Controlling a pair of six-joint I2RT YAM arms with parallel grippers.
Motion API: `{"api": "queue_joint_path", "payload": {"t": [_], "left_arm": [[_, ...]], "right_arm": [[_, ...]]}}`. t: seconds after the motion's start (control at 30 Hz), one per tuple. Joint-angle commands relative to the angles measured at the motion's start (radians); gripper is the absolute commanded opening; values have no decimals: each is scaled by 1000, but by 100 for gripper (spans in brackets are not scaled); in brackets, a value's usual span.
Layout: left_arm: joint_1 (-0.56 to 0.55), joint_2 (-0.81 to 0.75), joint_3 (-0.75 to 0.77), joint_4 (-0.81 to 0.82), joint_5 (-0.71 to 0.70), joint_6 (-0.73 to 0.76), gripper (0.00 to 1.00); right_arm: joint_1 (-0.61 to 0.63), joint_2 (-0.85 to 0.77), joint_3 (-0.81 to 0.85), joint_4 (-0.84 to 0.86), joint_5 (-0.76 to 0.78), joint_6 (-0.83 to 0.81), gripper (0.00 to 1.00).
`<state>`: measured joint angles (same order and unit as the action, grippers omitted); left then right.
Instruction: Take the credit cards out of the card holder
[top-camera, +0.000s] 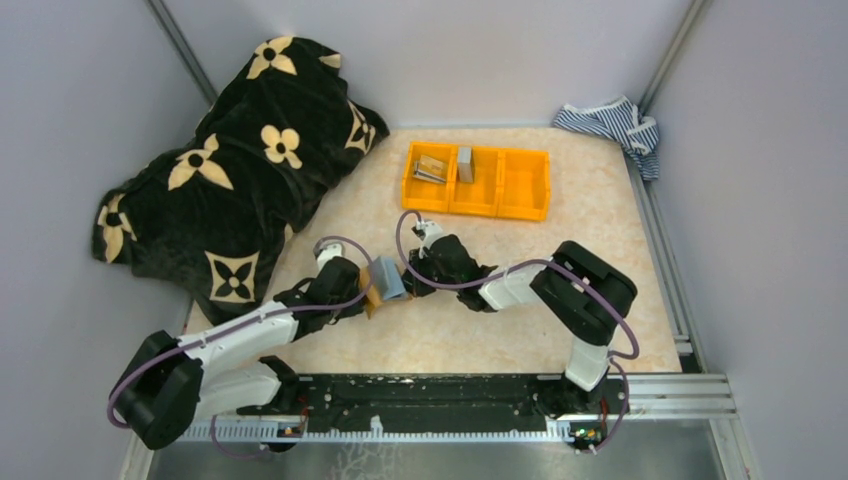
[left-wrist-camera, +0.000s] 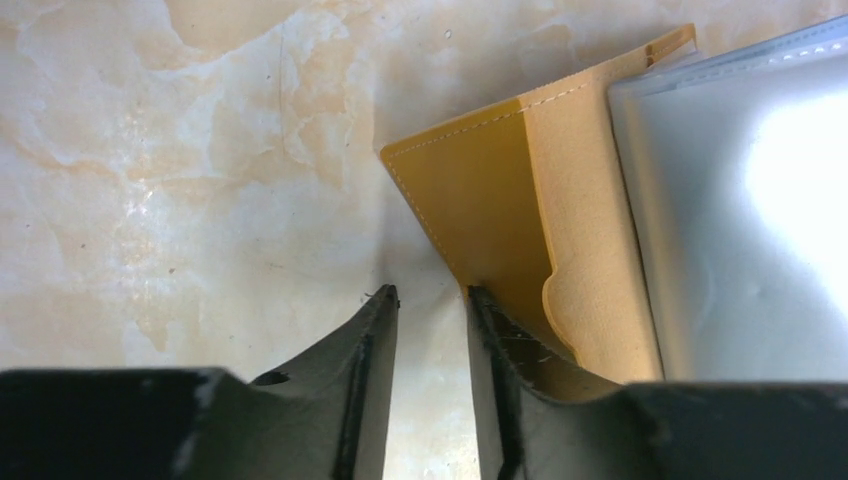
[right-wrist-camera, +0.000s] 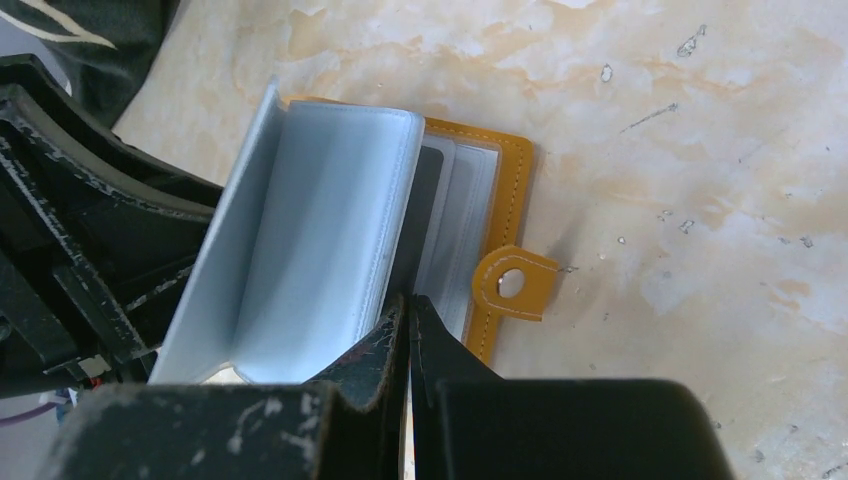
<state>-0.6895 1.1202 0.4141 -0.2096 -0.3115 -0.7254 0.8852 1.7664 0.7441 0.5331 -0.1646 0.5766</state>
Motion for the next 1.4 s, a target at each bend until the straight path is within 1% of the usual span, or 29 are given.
{"api": "queue_joint_path", "payload": {"t": [0.0,0.13,0.3,0.53,0.7,1.17,1.37], "left_arm": [[-5,-27,-12,-129,16,-26,41],[-5,-69,-9,-143,9,-32,47],[-5,-74,7,-169,5,-47,49],[-5,-79,16,-180,2,-51,48],[-5,-75,8,-173,5,-46,46],[-5,1,-16,-103,28,-24,45],[-5,-8,21,-151,25,-12,44]], "right_arm": [[-1,22,0,88,-36,14,0],[-2,33,-6,99,-39,16,0],[-5,47,-13,116,-45,26,0],[-15,68,-11,127,-59,29,0],[-21,67,-6,124,-67,28,0],[-21,47,11,123,-86,37,0],[-23,81,-5,133,-68,41,0]]}}
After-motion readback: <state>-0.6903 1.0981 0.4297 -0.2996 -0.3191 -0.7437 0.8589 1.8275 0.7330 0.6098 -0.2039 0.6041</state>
